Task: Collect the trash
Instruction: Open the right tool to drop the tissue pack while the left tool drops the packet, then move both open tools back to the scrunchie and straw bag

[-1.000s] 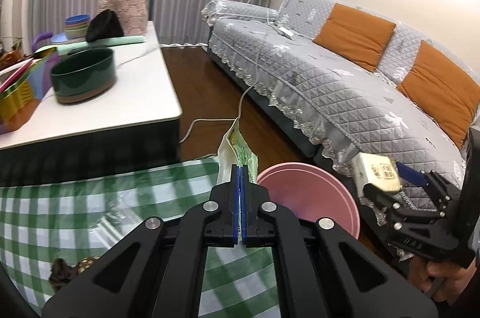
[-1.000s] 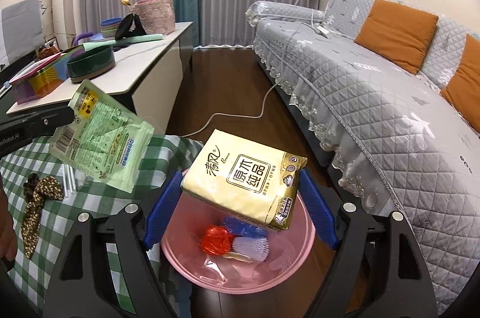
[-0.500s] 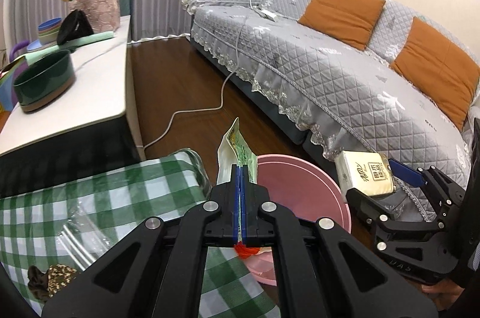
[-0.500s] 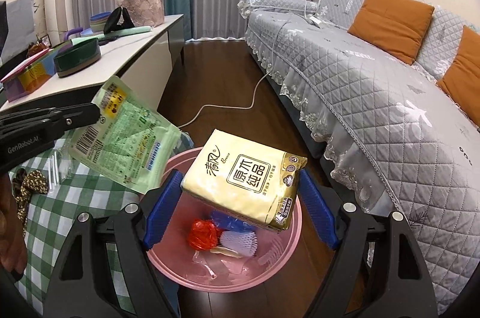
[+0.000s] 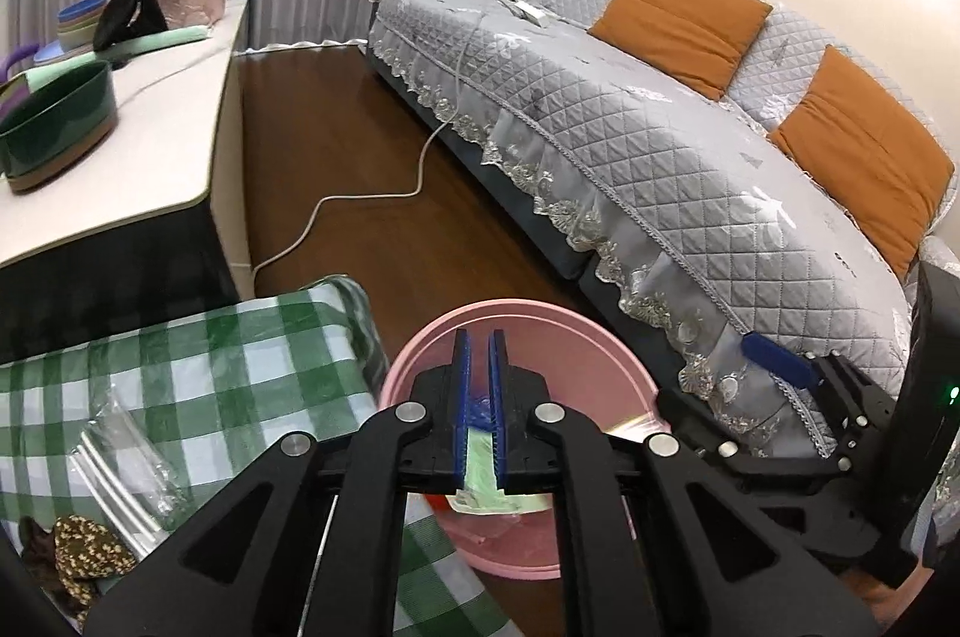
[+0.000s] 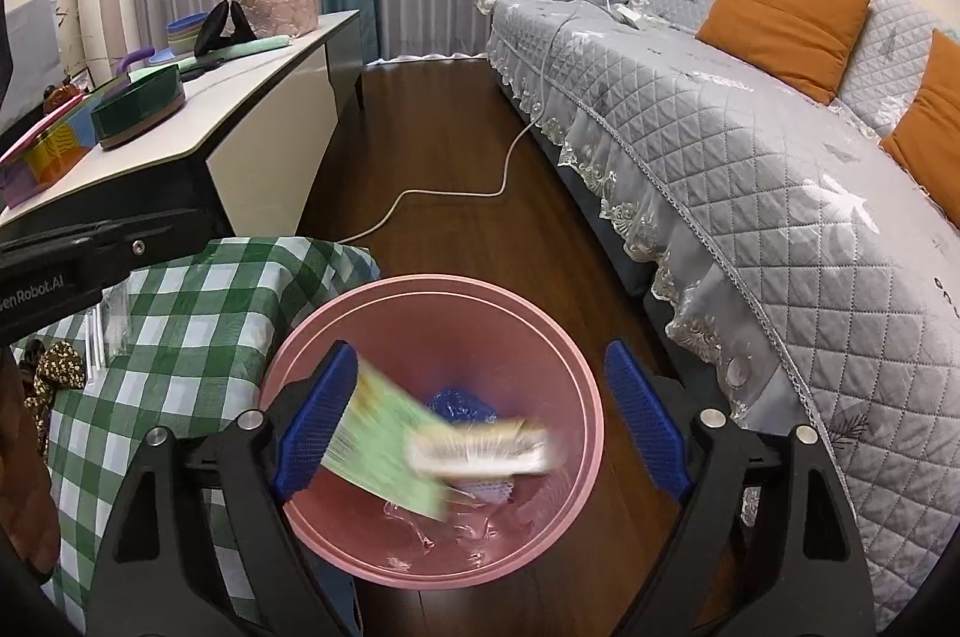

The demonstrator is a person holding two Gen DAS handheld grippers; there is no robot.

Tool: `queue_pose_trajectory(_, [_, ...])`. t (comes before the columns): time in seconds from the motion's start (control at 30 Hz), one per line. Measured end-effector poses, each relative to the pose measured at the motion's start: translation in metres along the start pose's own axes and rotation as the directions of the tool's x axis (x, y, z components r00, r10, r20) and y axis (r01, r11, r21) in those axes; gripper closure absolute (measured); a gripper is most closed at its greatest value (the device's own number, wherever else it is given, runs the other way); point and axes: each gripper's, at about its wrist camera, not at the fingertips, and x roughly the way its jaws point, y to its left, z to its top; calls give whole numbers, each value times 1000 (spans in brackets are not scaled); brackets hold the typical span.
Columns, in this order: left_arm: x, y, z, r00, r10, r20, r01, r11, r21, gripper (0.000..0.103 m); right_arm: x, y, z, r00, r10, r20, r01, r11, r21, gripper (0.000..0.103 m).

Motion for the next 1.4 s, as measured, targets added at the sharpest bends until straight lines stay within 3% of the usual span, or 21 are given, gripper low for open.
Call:
queue_pose_trajectory(0.4, [-36,26,-13,999,51,12,-51,999,6,97,-16,17,4,999,27,38,-26,1000,-12,22])
queue_pose_trajectory(0.67, [-79,64,-25,994,98,46,-97,995,-30,97,-30,53,10,993,86,76,-82,995,-50,49])
queue_pose_trajectory(0.87, [-110,100,-37,987,144,71,-139,988,-62,97,-34,92,14,985,153,85,-144,985,-99,63])
queue_pose_trajectory(1.4, [-162,224,-93,955,294,40,-276,931,-237,97,-15,182,6,960,276,40,-260,938,-230,68])
